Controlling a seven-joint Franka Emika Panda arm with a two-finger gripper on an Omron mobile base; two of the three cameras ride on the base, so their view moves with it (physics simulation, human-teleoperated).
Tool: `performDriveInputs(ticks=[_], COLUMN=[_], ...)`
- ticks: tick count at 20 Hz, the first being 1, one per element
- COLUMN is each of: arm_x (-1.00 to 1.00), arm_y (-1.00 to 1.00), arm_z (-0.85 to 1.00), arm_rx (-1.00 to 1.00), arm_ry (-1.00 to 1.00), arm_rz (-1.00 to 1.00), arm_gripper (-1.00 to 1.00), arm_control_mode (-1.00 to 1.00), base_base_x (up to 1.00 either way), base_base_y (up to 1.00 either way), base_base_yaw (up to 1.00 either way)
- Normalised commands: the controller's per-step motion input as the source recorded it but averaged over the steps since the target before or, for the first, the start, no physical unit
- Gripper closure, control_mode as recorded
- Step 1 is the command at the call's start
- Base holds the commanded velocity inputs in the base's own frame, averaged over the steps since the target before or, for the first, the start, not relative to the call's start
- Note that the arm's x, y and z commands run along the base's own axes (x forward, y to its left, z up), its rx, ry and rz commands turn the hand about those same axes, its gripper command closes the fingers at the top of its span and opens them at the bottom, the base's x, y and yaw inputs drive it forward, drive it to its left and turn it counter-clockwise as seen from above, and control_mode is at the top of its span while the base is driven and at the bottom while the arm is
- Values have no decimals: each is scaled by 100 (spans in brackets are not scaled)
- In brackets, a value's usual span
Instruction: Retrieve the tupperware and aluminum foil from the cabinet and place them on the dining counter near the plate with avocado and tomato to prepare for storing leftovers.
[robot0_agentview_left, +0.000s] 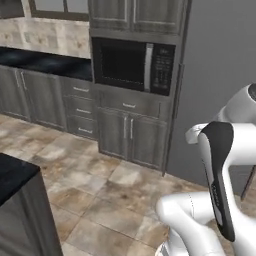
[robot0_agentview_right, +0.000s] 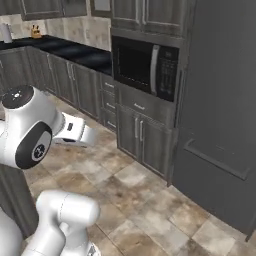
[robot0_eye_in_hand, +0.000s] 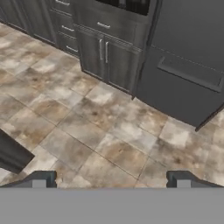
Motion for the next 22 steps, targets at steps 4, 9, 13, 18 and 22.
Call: performDriveInputs(ticks=[4, 9, 13, 18, 22], arm_x=[0, 0, 0, 0, 0], arm_y=[0, 0, 0, 0, 0], arm_z=[0, 0, 0, 0, 0], arm_rx=[0, 0, 0, 0, 0], arm_ry=[0, 0, 0, 0, 0], arm_rz=[0, 0, 0, 0, 0], arm_gripper=[-100, -100, -100, -100, -100], arm_control_mode=[100, 100, 100, 100, 100], base_base_x=[100, 100, 100, 100, 100], base_base_y=[-15, -13, -14, -32, -46], base_base_yaw=[63, 65, 64, 56, 48])
